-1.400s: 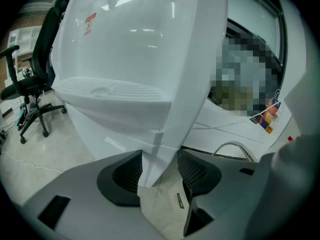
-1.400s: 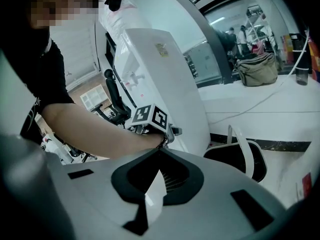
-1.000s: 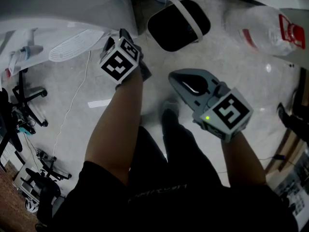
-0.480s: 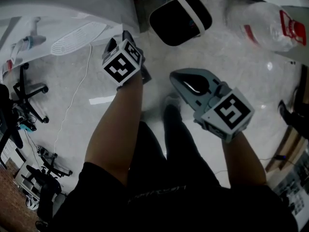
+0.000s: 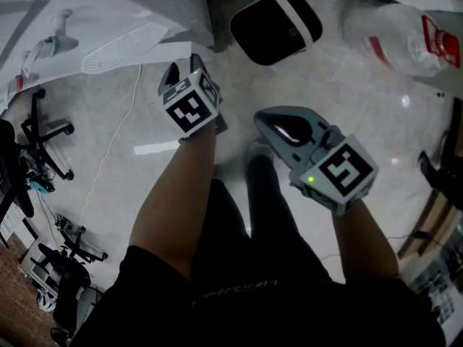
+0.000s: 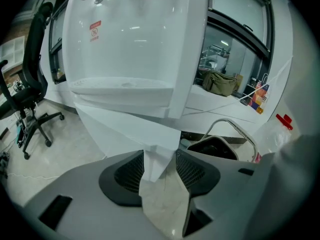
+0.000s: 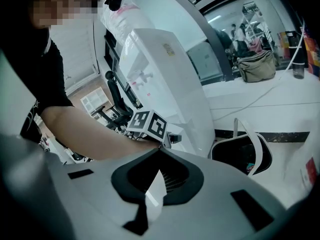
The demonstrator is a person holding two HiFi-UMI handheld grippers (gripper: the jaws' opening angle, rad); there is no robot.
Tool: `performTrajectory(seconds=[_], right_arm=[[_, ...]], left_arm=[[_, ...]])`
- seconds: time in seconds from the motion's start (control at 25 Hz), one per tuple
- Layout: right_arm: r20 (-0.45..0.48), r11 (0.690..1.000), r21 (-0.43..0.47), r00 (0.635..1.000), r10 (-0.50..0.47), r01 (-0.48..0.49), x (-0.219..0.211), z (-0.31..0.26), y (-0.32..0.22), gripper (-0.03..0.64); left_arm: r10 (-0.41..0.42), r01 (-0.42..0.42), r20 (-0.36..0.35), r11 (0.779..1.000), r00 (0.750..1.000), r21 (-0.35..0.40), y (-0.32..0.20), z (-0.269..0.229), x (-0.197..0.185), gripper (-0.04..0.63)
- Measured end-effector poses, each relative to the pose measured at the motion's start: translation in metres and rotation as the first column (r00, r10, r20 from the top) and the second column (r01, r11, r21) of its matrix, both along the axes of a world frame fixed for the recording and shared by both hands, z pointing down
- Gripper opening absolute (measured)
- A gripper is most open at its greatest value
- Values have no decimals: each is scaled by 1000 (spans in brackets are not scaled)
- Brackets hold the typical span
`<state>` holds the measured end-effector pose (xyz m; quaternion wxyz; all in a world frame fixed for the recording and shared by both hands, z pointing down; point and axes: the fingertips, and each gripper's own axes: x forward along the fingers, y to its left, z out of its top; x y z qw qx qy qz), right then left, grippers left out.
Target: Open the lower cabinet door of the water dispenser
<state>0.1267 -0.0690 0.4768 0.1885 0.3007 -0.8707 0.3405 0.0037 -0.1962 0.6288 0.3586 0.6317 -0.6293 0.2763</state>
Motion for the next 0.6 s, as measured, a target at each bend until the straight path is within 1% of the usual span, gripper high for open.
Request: performTrajectory(seconds=[0.16, 0.36, 0.6], right_arm=[[0, 1000, 1, 1000, -8, 8, -4, -2, 5, 12], [-3, 1000, 1, 1000, -17, 17, -12, -2, 10, 12], [-3, 999, 10, 999, -36, 36, -26, -6, 15, 12]], left_arm=[[8, -8, 17, 1000, 1000, -5, 11, 0, -4, 201], [10, -9, 18, 1000, 1000, -24, 25, -1, -9, 181], [37, -36, 34, 999, 999, -38, 43, -3, -18, 160]])
